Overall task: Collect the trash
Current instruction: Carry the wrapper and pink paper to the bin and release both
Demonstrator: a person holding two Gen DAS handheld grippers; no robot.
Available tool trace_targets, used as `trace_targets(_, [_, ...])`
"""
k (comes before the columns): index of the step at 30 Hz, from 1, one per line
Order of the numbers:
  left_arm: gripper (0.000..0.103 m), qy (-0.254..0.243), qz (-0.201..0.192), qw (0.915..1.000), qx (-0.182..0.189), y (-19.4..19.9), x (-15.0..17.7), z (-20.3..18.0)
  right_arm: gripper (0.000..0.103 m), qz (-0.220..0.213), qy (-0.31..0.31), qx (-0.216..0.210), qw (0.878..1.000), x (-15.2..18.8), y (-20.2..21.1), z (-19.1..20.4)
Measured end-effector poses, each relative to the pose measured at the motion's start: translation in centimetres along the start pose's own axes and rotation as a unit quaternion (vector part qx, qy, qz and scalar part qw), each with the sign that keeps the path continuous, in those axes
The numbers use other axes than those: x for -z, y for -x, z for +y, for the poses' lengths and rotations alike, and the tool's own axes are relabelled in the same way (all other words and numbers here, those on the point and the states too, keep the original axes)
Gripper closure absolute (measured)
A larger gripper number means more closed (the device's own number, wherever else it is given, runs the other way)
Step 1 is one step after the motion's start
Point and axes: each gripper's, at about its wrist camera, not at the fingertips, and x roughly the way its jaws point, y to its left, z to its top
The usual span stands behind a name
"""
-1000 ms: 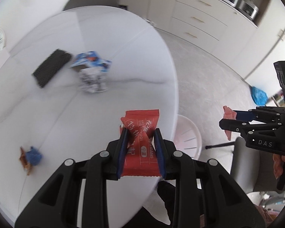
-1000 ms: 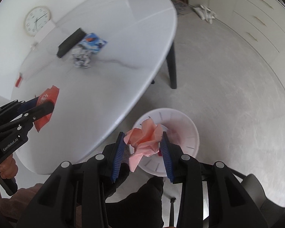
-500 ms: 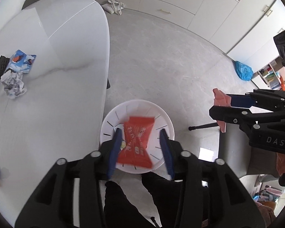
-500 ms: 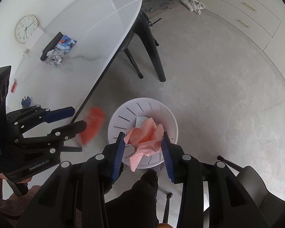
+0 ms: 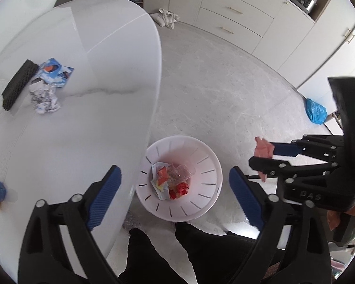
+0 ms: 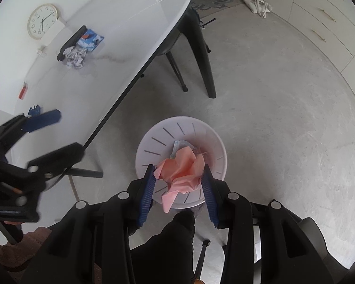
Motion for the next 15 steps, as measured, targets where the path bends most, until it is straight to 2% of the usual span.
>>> trace_targets(3, [0.010, 0.013, -0.009, 0.9997, -0.016, 1.2, 0.2, 1.3, 0.058, 0.010, 0.018, -0.005, 1.000, 0.1, -2.1, 1.0])
trace_targets(4, [0.010, 0.018, -0.011, 0.9996, -0.021, 1.5, 0.3, 1.8, 0.046, 0.015, 0.028, -0.008, 0.999, 0.2, -3.1, 1.4])
trace_targets(5, [0.009, 0.025, -0.013, 0.9993, -0.025, 1.9, 0.5, 2.3, 0.029, 0.019, 0.034, -0.007, 0.999, 0.2, -3.9, 1.7])
trace_targets(8, [0.008, 0.053, -0.021, 0.9976, -0.039, 3.2, 1.1, 4.4, 0.010, 0.025, 0.046, 0.002, 0.999, 0.4, -6.1, 2.9])
trace_targets(12, [0.008, 0.105, -0.025, 0.9927, -0.054, 4.7, 2.4, 8.2, 0.009, 0.047, 0.037, 0.006, 0.998, -0.1, -7.3, 3.9])
trace_targets(15, [0.008, 0.150, -0.036, 0.9855, -0.070, 6.2, 3.8, 11.5, 0.006, 0.031, 0.029, 0.000, 0.999, -0.9, -5.7, 5.0])
